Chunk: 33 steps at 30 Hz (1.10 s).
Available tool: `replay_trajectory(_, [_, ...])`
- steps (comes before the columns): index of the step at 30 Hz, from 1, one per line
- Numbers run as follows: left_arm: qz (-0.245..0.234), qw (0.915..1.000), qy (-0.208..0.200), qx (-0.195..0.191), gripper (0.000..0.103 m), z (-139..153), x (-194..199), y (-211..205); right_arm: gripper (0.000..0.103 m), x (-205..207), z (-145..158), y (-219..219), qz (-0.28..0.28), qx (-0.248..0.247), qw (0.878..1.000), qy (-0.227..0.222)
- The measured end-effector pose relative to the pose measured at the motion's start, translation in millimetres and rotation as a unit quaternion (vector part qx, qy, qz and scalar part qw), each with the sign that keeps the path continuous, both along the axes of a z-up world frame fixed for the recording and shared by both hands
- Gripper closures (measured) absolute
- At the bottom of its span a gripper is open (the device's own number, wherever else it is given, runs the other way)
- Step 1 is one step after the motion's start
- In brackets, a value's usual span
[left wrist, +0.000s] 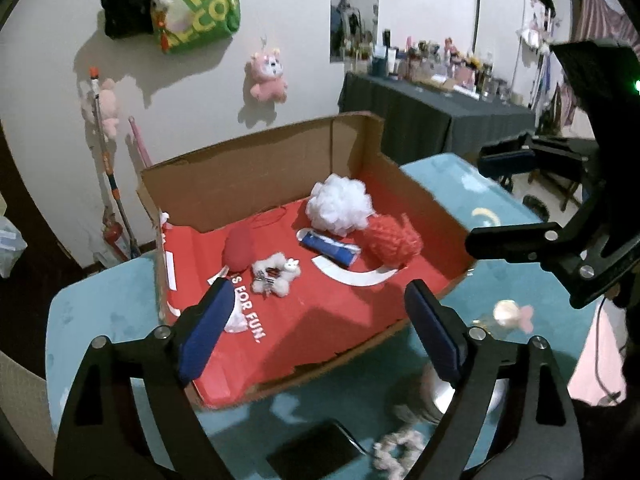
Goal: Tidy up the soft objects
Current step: 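Withdraw both tools from the box toward the remaining scrunchies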
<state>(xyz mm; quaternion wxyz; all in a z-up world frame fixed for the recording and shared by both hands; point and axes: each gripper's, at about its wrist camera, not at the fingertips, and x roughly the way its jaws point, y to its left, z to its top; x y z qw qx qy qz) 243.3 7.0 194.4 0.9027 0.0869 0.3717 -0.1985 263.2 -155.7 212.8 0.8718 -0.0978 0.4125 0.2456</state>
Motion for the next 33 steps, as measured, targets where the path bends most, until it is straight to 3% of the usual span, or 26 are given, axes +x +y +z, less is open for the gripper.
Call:
replay_trajectory(6, [0.002,0.9987,-0.027,-0.043,0.011,16.1,-44.7,3.0,0.0,-52.2,18.2,-15.1,-0.013,0.016,0.999,-0.05])
replay_trajectory(10, [0.006,0.9966,-0.064,-0.051,0.01,22.3,-76.6,1.5,0.0,-86.8,25.8,-25.4,-0.025,0.032,0.996,-0.082])
replay_trajectory(17, [0.023,0.9897,-0.109,-0.09,0.008,22.5,-130.3,1.2,0.0,-155.4,25.7,-36.5,-0.053,0.037,0.987,-0.148])
replay_trajectory(23, [0.041,0.9852,-0.126,-0.109,0.008,7.6,-171.4,-4.1,0.0,-204.0,6.2,-41.9,-0.082,0.041,0.98,-0.178])
replay_trajectory(28, [0.061,0.9822,-0.148,-0.098,0.007,-8.6,-201.5,-12.4,0.0,-230.0,-19.5,-44.2,-0.108,0.046,0.975,-0.187])
replay_trajectory(33, [0.076,0.9815,-0.146,-0.097,0.007,-32.0,-215.8,-16.1,0.0,-245.5,-48.7,-46.3,-0.133,0.05,0.971,-0.192])
